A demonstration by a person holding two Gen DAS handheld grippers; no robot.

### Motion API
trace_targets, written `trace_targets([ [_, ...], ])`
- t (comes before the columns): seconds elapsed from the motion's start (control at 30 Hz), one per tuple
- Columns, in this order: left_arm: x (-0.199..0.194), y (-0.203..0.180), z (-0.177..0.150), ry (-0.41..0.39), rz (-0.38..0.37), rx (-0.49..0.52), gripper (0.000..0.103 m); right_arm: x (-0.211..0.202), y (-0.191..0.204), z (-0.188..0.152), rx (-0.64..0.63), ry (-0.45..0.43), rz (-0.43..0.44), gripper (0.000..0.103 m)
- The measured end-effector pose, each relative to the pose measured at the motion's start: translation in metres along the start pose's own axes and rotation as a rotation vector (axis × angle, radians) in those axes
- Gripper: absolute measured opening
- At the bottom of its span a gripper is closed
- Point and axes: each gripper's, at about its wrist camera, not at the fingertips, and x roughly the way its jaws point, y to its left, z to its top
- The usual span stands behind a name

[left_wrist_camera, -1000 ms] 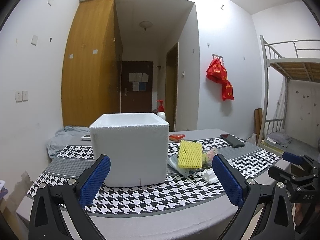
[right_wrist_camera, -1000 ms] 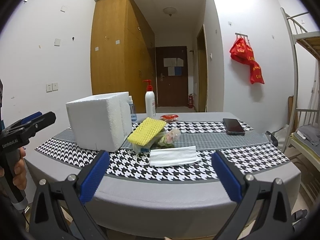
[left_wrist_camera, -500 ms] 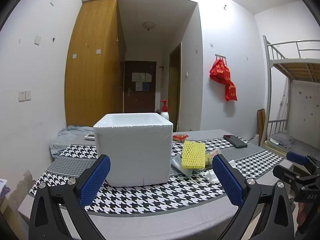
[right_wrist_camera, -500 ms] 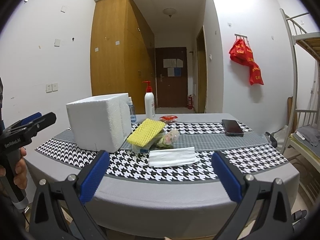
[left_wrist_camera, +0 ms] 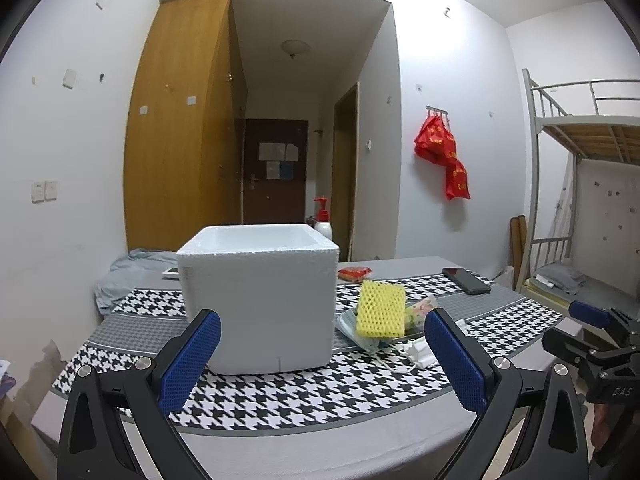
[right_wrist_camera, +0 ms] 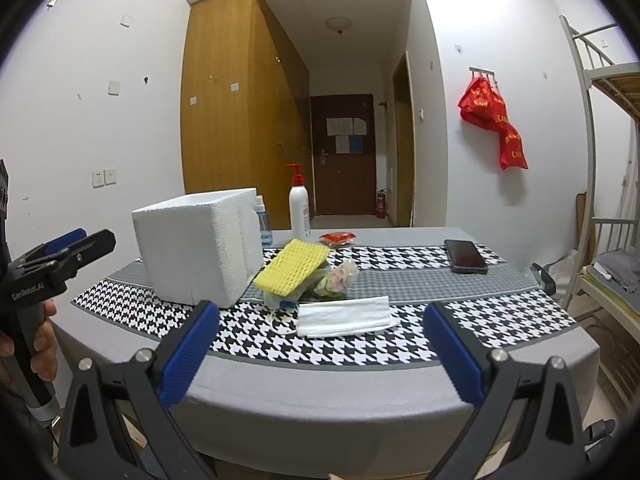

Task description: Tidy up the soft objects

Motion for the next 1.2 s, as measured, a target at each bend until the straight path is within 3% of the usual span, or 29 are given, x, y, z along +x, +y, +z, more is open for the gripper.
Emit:
trace_targets([
  [0.4, 0.010, -0.007, 0.003, 0.012, -0.017, 0.014, 0.102, 0.009, -0.008, 0.003, 0.026, 0.012, -0.011, 0.103],
  [0.8, 0.036, -0.007, 0.017, 0.080, -0.111, 0.010, 0.102, 0.025, 0.010, 0.019, -0.001, 0.049, -0.041, 0.103],
  [0.93, 0.039, -0.010, 0.020, 0.052, -0.098, 0.019, 0.102, 0.032, 0.007, 0.021, 0.001, 0.058, -0.051, 0.103],
  [1.2, 0.054, -0.024, 0.020, 0.073, -0.147, 0.046, 0.102, 0.040, -0.003, 0.020, 0.004, 0.078, -0.074, 0.103],
])
